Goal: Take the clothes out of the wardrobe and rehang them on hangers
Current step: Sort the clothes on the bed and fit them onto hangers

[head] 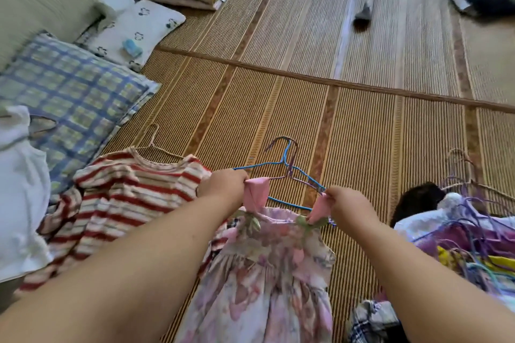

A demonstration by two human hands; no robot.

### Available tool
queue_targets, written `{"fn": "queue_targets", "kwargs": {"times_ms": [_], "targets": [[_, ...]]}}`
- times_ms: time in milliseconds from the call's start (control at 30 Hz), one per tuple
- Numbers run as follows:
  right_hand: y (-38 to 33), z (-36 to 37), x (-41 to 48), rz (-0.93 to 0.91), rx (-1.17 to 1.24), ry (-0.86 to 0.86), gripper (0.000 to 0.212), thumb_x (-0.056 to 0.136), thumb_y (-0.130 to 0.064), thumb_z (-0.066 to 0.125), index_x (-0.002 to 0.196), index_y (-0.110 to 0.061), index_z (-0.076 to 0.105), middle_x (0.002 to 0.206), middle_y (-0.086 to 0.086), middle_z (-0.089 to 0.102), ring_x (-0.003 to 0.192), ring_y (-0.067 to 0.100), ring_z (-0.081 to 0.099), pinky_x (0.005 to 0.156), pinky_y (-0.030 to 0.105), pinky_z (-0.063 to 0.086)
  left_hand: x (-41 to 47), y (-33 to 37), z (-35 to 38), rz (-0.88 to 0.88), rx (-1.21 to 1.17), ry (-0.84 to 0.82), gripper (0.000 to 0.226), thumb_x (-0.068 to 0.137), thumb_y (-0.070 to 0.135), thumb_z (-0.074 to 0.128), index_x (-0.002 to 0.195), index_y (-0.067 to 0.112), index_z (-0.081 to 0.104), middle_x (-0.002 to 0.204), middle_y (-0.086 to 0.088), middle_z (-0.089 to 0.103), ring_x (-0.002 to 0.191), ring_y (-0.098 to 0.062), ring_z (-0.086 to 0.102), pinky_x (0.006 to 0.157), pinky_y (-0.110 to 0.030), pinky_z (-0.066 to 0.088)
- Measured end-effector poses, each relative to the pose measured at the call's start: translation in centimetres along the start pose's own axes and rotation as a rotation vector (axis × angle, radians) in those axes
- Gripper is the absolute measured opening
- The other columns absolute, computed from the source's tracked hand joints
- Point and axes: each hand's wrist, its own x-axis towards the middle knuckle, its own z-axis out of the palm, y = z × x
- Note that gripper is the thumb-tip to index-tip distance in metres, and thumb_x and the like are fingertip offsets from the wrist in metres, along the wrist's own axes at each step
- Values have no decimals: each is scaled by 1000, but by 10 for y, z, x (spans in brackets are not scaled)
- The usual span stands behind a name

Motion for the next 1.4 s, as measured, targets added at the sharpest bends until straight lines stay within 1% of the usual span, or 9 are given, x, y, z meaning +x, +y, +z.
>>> {"fn": "queue_targets", "kwargs": {"times_ms": [200, 300, 433, 600, 767, 933, 1033, 1133, 1400], "targets": [[7, 22, 34, 61, 58, -42, 35, 87, -4, 49, 118, -17, 57, 94, 1, 58, 82, 18, 55, 65, 26, 42, 32, 8, 21, -72, -4, 73, 29, 92, 24, 38, 106, 29, 62, 107, -2, 62, 100, -27, 56, 82, -35, 46], [12, 29, 32, 17, 102, 11, 51, 88, -6, 49, 136, -20, 46, 124, 7, 58, 108, 24, 57, 86, 33, 49, 27, 7, 29, 1, -79, 95, 39, 92, 33, 45, 130, 33, 51, 131, -3, 51, 121, -27, 45, 99, -43, 41], [16, 32, -6, -73, 73, 29, 59, 93, -16, 52, 147, -24, 30, 150, -4, 34, 135, 15, 36, 109, 32, 33, -24, 19, 34, 102, -112, 66, 57, 91, 36, 52, 144, 32, 32, 151, -2, 29, 138, -23, 27, 112, -42, 28], [28, 29, -87, -139, -74, 101, 62, 88, -29, 57, 145, -32, 31, 146, -3, 37, 136, 21, 31, 106, 37, 37, -111, 39, 41, 240, -130, -9, 62, 90, 40, 52, 146, 34, 27, 154, 2, 22, 142, -18, 21, 116, -35, 20], [53, 30, -180, -44, -83, 126, 68, 88, -28, 53, 147, -37, 21, 157, 1, 16, 146, 22, 9, 116, 45, 20, -203, 69, 48, 341, -138, -35, 60, 90, 39, 49, 146, 39, 25, 154, 3, 22, 142, -19, 21, 114, -37, 25], [102, 41, -272, 13, -20, 225, 66, 83, -31, 60, 144, -34, 34, 153, 6, 29, 142, 28, 24, 109, 49, 29, -280, 112, 71, 466, -147, -85, 59, 92, 40, 45, 147, 36, 25, 155, 3, 19, 143, -17, 16, 115, -33, 21], [146, 42, -315, 106, -67, 206, 64, 86, -36, 55, 144, -38, 27, 154, 1, 21, 143, 24, 20, 109, 47, 28, -312, 144, 89, 500, -156, -141, 59, 93, 38, 48, 147, 37, 24, 156, 4, 18, 143, -17, 14, 116, -34, 18], [199, 36, -343, 209, -70, 190, 63, 89, -38, 53, 145, -39, 24, 155, -1, 16, 144, 21, 12, 112, 47, 23, -334, 178, 105, 506, -147, -212, 60, 93, 39, 49, 147, 37, 24, 156, 5, 17, 143, -16, 14, 117, -35, 19], [344, -2, -317, 258, -157, 148, 62, 86, -44, 55, 143, -34, 32, 151, 0, 28, 140, 22, 23, 111, 46, 29, -325, 280, 165, 417, -115, -342, 65, 85, 47, 45, 146, 31, 30, 146, 6, 38, 135, -17, 32, 110, -34, 31]]}}
